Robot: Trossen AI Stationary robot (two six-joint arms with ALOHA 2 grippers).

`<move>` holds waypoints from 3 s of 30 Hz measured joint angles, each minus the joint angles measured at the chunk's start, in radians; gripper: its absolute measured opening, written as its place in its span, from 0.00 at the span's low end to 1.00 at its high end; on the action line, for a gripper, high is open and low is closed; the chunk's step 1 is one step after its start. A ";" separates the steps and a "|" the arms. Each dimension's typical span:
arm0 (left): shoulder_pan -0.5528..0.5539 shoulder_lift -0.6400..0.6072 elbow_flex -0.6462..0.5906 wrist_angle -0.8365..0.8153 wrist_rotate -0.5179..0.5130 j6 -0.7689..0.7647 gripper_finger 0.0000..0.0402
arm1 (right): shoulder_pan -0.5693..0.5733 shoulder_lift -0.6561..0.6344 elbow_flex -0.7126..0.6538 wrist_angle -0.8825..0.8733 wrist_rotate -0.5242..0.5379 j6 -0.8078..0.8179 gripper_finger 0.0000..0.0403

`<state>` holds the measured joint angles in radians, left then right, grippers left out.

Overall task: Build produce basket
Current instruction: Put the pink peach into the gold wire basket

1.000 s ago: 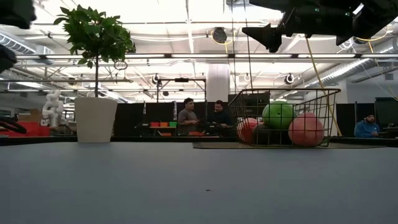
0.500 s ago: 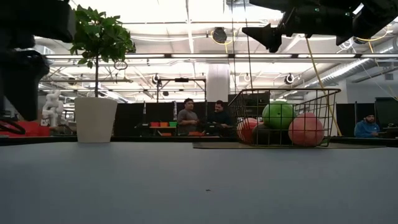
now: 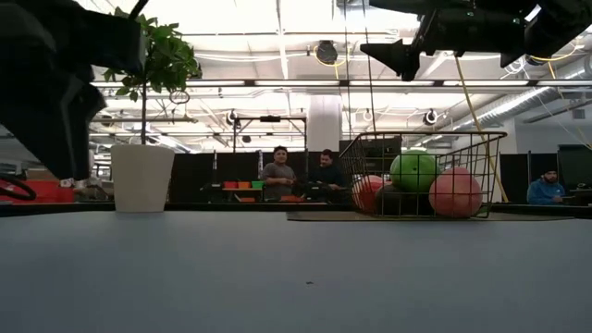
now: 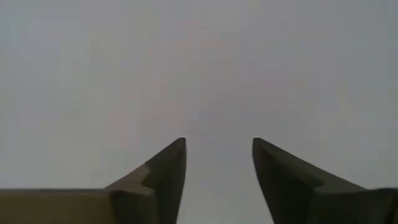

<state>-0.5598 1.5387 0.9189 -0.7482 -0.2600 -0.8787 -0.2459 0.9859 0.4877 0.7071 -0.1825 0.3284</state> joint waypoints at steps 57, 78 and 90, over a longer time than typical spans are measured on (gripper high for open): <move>-0.207 -0.002 0.031 -0.291 0.271 0.172 0.76 | 0.070 -0.004 0.000 0.030 0.029 -0.192 0.95; -0.087 -0.001 0.031 -0.314 0.222 0.102 0.97 | 0.070 -0.004 0.001 0.055 0.026 -0.196 0.95; -0.115 -0.001 0.084 -0.296 0.768 -0.341 0.99 | 0.071 -0.004 0.001 0.053 0.023 -0.175 0.95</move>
<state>-0.6751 1.5379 1.0027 -1.0443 0.5082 -1.2201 -0.1753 0.9821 0.4889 0.7600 -0.1596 0.1530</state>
